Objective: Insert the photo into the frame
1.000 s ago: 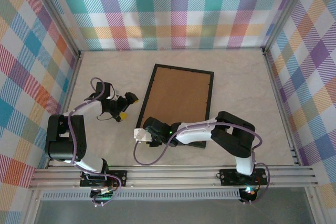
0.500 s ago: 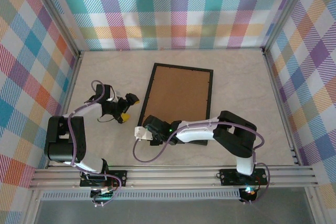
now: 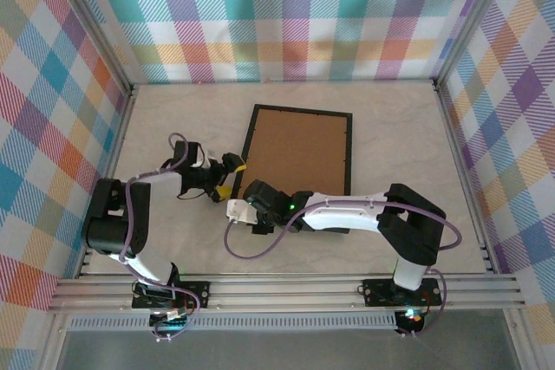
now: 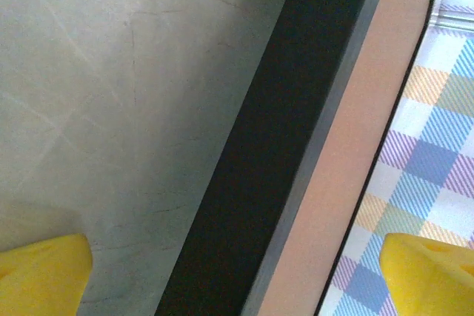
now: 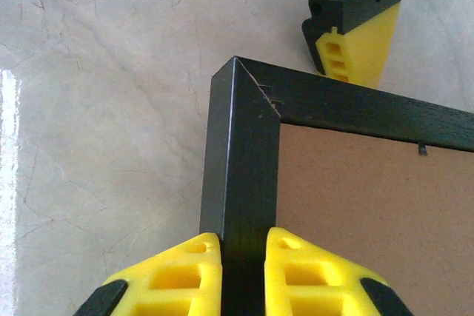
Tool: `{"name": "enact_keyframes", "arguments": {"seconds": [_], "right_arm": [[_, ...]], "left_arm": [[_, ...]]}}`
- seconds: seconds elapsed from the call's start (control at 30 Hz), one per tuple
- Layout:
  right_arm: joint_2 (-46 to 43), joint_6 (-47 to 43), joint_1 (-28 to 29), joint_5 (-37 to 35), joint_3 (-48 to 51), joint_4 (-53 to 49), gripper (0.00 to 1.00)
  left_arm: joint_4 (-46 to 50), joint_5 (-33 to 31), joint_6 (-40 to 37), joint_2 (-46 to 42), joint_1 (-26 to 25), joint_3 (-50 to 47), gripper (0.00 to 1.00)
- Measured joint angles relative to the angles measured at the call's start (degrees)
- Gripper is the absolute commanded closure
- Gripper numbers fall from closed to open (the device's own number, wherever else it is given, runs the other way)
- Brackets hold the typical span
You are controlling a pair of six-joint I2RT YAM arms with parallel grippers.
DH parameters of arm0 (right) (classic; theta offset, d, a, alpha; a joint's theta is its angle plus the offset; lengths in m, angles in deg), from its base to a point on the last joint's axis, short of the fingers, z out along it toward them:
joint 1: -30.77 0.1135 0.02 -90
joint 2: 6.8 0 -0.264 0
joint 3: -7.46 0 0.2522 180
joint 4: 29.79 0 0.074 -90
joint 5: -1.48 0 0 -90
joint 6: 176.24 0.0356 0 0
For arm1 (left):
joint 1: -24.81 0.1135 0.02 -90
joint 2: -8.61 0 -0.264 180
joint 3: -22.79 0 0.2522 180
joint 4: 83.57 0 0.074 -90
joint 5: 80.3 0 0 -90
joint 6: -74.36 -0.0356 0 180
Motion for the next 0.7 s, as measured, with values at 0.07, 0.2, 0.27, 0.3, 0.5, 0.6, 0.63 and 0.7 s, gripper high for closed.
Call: {"name": "enact_keyframes", "arguments": {"seconds": [0.07, 0.2, 0.27, 0.3, 0.5, 0.6, 0.63, 0.7], "right_arm": [[0.0, 0.2, 0.0, 0.0, 0.0, -0.1, 0.93], [0.0, 0.3, -0.1, 0.2, 0.0, -0.1, 0.93], [0.0, 0.4, -0.1, 0.4, 0.0, -0.1, 0.93], [0.0, 0.5, -0.3, 0.5, 0.0, -0.1, 0.93], [-0.5, 1.4, -1.2, 1.2, 0.6, 0.4, 0.91], [-1.0, 2.0, -1.9, 1.7, 1.6, 1.8, 0.91], [-1.1, 2.2, -2.0, 1.9, 1.9, 2.2, 0.90], [-1.2, 2.9, -2.4, 2.1, 2.4, 3.0, 0.90]], "left_arm": [[-2.7, 0.1, 1.2, 0.4, -0.7, -0.2, 0.00], [-8.6, 1.3, 3.5, 1.8, -2.6, -0.4, 0.00], [-11.6, 1.7, 4.7, 3.2, -3.2, -0.6, 0.00], [-13.1, 2.1, 5.4, 3.8, -3.4, -0.9, 0.01], [-18.1, 2.1, 7.5, 4.0, -3.4, -2.3, 0.09], [-18.9, 1.8, 7.5, 4.0, -3.4, -2.3, 0.21], [-19.1, 1.7, 7.5, 4.0, -3.4, -2.3, 0.26], [-19.8, 1.5, 7.4, 3.9, -3.4, -2.3, 0.34]]}}
